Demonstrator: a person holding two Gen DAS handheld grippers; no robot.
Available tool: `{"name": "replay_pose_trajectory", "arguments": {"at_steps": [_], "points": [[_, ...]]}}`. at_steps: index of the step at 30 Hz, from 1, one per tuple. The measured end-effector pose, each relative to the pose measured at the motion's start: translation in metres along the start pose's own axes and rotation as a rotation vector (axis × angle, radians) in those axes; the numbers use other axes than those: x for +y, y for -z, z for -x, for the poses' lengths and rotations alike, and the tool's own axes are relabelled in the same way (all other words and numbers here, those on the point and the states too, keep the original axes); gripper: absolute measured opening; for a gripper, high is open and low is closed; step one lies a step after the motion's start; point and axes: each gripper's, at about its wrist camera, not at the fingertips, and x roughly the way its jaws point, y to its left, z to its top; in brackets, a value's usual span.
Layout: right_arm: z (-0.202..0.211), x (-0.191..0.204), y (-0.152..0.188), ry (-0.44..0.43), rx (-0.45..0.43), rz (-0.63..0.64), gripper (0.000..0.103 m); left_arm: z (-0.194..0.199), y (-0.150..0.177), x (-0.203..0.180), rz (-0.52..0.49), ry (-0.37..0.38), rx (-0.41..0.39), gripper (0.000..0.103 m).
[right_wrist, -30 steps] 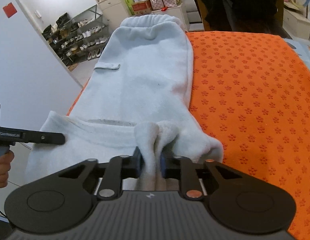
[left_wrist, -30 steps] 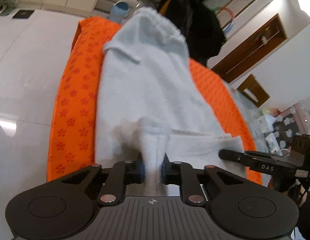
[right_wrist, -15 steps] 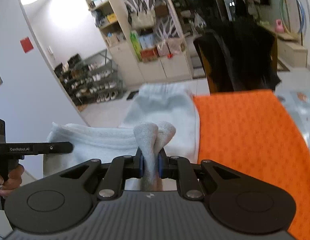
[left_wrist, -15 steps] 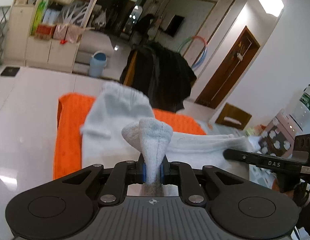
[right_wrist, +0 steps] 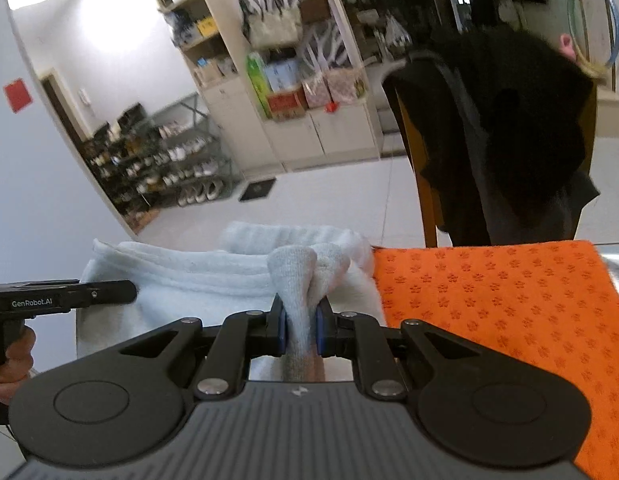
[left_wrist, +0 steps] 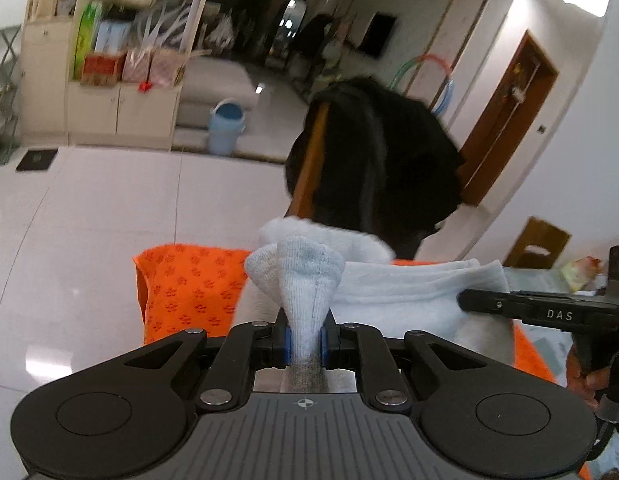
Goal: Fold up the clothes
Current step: 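Lay the leg end down and open both tools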
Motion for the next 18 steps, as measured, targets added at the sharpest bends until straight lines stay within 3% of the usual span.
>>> {"name": "replay_pose_trajectory", "arguments": {"at_steps": [5, 8, 10, 12, 15, 18], "points": [[-0.062, -0.02, 0.003, 0.022, 0.074, 0.001, 0.017, -0.046, 0.005, 0.021, 0.02, -0.039, 0.069, 0.018], [-0.082, -0.03, 0.013, 0.026, 0.096, -0.019, 0.02, -0.057, 0.007, 0.031, 0.045, -0.038, 0.081, 0.025], [-0.087, -0.037, 0.016, 0.025, 0.085, -0.044, 0.032, -0.059, 0.006, 0.037, 0.064, -0.021, 0.088, 0.029], [-0.087, -0.041, 0.018, 0.028, 0.067, -0.058, 0.04, -0.056, 0.003, 0.042, 0.076, -0.007, 0.092, 0.033], [-0.072, -0.039, 0.013, 0.034, 0.018, -0.053, 0.043, -0.035, -0.001, 0.041, 0.097, -0.009, 0.074, 0.056], [-0.043, -0.036, 0.005, 0.043, -0.04, -0.048, 0.044, 0.0, -0.006, 0.04, 0.106, 0.007, 0.027, 0.06]]}}
